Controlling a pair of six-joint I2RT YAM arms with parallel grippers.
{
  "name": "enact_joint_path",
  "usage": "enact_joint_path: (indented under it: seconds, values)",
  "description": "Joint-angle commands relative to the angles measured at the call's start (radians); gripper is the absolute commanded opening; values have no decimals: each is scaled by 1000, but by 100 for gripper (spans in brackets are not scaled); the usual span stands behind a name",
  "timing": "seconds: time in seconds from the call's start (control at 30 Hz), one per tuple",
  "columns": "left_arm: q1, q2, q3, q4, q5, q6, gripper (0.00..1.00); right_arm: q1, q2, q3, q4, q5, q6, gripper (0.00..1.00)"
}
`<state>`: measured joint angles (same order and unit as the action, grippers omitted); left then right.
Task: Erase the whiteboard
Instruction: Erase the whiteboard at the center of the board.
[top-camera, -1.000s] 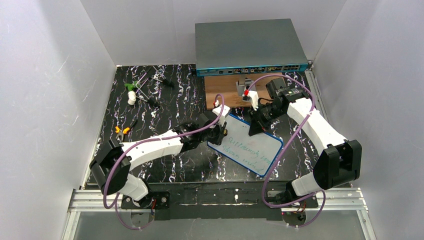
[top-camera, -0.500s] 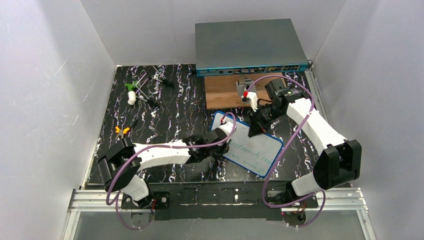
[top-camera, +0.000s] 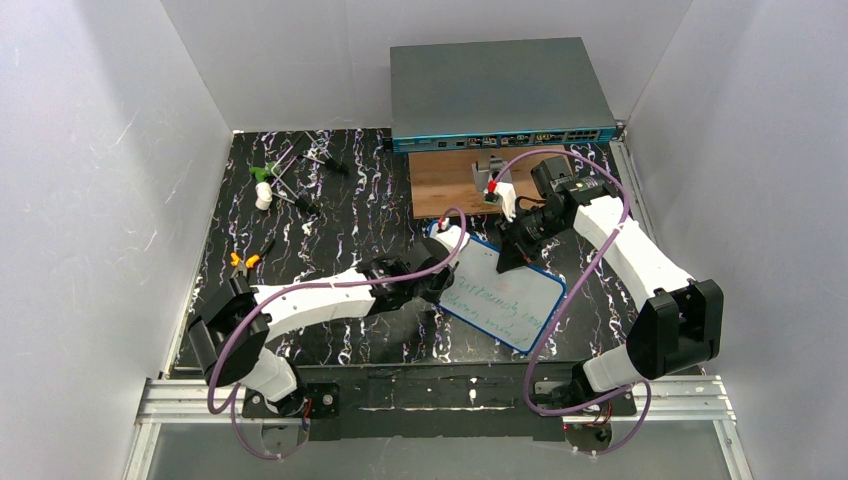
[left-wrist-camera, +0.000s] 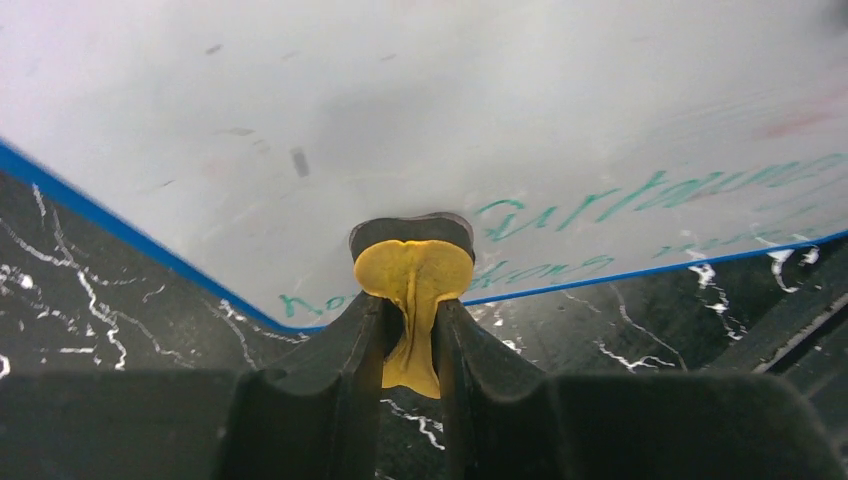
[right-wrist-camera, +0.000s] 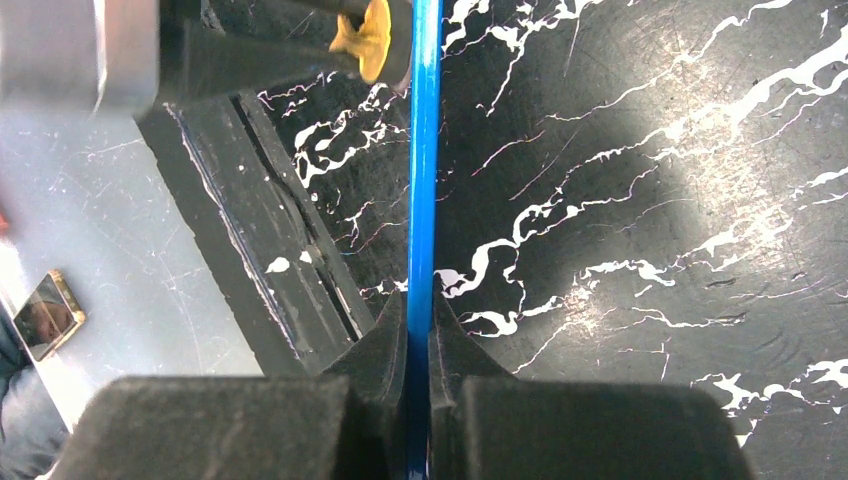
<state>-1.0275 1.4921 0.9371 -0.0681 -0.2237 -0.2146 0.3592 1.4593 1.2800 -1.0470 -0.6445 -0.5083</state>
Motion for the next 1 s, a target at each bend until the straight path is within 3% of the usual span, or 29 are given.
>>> enact_joint_path:
  seconds: [0.0, 0.23, 0.4, 0.63, 0.73, 0.97]
  values:
    - [-74, -7, 24, 131, 7, 34, 0, 21, -11, 7, -61, -72, -56, 1]
    - [-118, 94, -20, 77, -180, -14, 0, 21, -16, 3, -59, -72, -56, 1]
    - [-58, 49, -49, 22, -241, -50, 0, 21, -17, 1, -59, -73, -57, 1]
    - [27, -7, -9, -14, -193, -41, 0, 20, -22, -1, -58, -73, -57, 1]
    - [-32, 8, -41, 61, -97, -32, 0, 20, -18, 0, -57, -72, -57, 1]
    - [-136, 65, -1, 90, -71, -66, 0, 21, -14, 5, -61, -75, -58, 1]
